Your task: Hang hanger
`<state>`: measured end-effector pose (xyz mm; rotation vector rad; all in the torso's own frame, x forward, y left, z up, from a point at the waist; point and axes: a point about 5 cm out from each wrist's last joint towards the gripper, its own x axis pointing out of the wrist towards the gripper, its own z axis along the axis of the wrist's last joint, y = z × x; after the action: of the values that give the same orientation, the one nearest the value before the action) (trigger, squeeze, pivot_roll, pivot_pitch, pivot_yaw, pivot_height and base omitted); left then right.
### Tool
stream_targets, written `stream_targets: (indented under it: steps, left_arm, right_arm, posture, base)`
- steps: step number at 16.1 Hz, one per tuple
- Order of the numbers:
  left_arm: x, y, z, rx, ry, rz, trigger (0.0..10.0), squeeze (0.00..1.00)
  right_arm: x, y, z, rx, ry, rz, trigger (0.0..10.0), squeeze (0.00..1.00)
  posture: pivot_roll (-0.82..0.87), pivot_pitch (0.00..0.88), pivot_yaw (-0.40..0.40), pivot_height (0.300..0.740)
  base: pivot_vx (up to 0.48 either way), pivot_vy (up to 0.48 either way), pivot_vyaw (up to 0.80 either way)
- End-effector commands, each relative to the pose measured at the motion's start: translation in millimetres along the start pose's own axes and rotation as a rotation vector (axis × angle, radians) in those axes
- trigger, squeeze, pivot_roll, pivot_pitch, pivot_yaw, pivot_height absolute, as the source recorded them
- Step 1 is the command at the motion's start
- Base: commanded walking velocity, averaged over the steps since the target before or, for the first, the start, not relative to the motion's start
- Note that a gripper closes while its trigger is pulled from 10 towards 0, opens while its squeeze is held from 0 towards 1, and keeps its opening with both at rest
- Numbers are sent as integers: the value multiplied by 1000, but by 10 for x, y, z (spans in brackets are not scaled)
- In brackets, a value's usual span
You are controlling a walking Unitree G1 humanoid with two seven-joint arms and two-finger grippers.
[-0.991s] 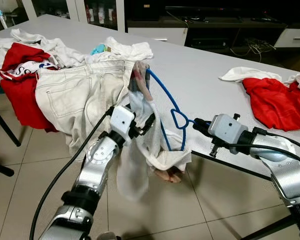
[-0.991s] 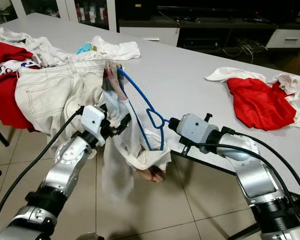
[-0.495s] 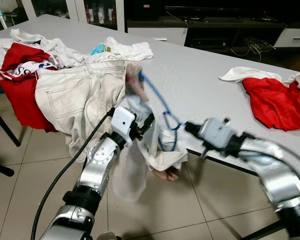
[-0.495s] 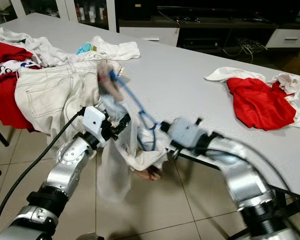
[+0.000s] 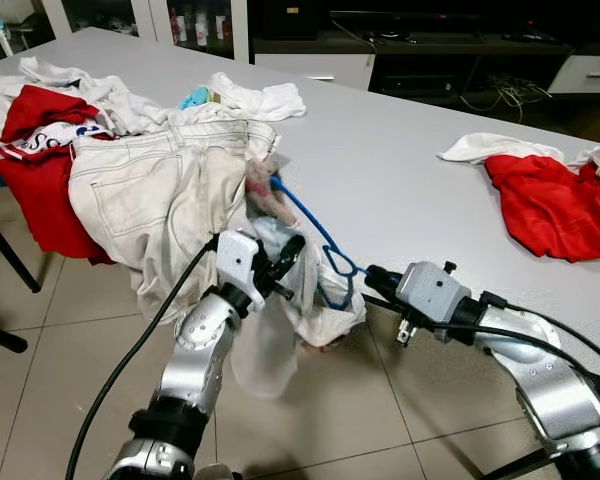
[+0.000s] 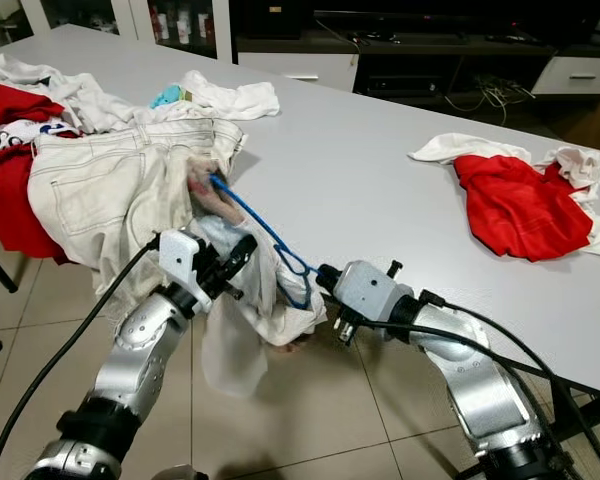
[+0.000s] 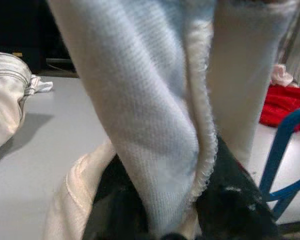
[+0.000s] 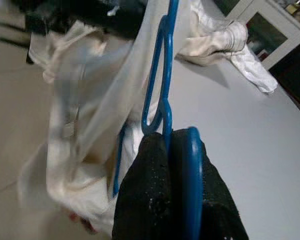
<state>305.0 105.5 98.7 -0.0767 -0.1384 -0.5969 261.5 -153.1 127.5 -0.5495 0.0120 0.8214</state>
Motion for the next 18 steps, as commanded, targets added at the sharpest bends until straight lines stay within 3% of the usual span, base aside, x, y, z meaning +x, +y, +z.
stream_targets:
  steps: [1,3,4,5,6,7,8,9,10,14,18]
  left_arm:
    - [-32,19,27,-23,-12,26,0,0]
    - [-69,6,33,-48,-11,60,0,0]
    - [-148,-4,15,-62,6,97,4431,0]
    - [-191,-24,14,-62,8,102,7412,0]
    - [-203,-35,18,-62,6,101,7412,0]
    - [-232,-56,27,-55,7,101,8980,0]
    - [-244,-63,34,-53,11,103,8863,0]
    - [-280,-78,52,-46,15,105,8196,0]
    - [-322,-89,58,-38,23,100,6824,0]
    - [-564,-146,-69,19,109,33,4627,0]
    - [-712,-172,-156,7,140,58,4000,0]
  right_arm:
    - [-36,-127,168,-6,-95,-112,0,0]
    - [-31,-88,192,49,-128,-182,0,0]
    - [-34,13,166,110,-138,-236,0,0]
    - [-43,70,152,138,-138,-256,4863,0]
    - [-49,90,150,145,-140,-262,4863,0]
    - [-75,176,136,169,-136,-244,9333,0]
    - [-88,213,132,177,-133,-235,9647,0]
    - [-155,276,106,233,-128,-228,10000,0]
    - [-225,316,74,279,-119,-192,10000,0]
    - [-363,438,53,330,-99,15,10000,0]
    - [-423,517,-57,298,-25,129,10000,0]
  posture:
    - [-40,0,-21,740]
    - [-39,0,-21,740]
    - [-36,0,-21,740]
    - [-32,0,-23,740]
    - [-31,0,-24,740]
    - [-29,0,-24,740]
    - [-29,0,-24,740]
    - [-32,0,-21,740]
    - [-38,0,-18,740]
    - [-47,0,-17,740]
    - [-38,0,-24,740]
  base:
    - [0,0,0]
    - [0,0,0]
    - [0,0,0]
    - [0,0,0]
    - [0,0,0]
    - [0,0,0]
    - [0,0,0]
    - [0,0,0]
    - [0,0,0]
    - [0,0,0]
    - [0,0,0]
